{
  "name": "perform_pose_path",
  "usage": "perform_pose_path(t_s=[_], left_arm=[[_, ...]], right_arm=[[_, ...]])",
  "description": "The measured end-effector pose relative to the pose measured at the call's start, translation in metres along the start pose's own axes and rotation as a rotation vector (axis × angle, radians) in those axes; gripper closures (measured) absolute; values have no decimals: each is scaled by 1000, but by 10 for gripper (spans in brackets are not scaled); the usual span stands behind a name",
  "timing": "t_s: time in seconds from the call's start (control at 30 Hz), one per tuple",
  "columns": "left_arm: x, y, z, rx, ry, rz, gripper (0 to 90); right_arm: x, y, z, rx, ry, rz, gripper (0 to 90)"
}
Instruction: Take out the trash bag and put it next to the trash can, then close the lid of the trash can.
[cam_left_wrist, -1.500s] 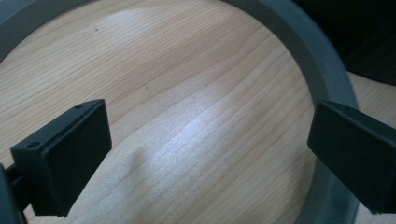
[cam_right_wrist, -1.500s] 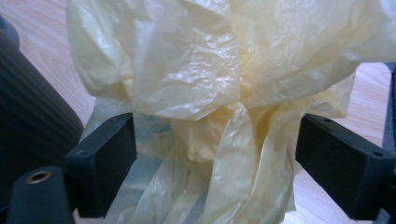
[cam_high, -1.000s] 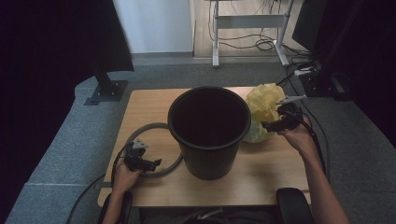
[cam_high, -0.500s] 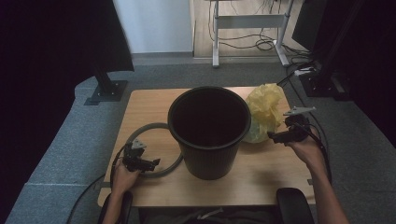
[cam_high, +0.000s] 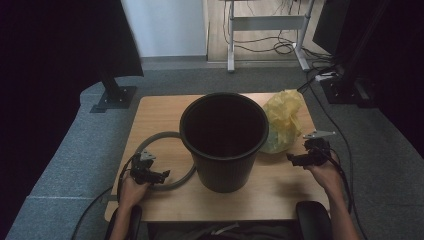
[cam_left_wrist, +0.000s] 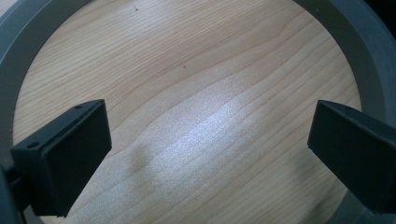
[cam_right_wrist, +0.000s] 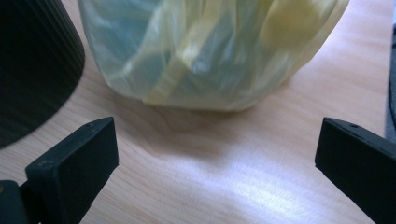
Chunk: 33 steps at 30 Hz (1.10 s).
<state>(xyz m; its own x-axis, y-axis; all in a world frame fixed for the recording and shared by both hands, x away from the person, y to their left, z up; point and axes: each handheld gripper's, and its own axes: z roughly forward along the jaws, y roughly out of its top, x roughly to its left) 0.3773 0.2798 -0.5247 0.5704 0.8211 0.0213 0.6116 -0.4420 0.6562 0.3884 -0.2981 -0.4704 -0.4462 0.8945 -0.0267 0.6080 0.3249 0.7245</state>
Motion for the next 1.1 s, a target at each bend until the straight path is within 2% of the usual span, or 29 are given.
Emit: perform_pose_path(t_s=[0.33, 0.57, 0.7, 0.73, 1.1], left_arm=[[0, -2, 0, 3, 20, 2, 0], [0, -2, 0, 0, 30, 8, 0], [-1, -3, 0, 4, 33, 13, 0], [-1, -3, 0, 5, 34, 13, 0], [1, -1, 1, 15, 32, 3, 0]], right_arm=[[0, -37, 30, 34, -18, 32, 0], [1, -57, 46, 56, -38, 43, 0], [2, -66, 52, 46, -37, 57, 0], [1, -69, 53, 22, -28, 74, 0], [1, -70, 53, 12, -38, 81, 0]])
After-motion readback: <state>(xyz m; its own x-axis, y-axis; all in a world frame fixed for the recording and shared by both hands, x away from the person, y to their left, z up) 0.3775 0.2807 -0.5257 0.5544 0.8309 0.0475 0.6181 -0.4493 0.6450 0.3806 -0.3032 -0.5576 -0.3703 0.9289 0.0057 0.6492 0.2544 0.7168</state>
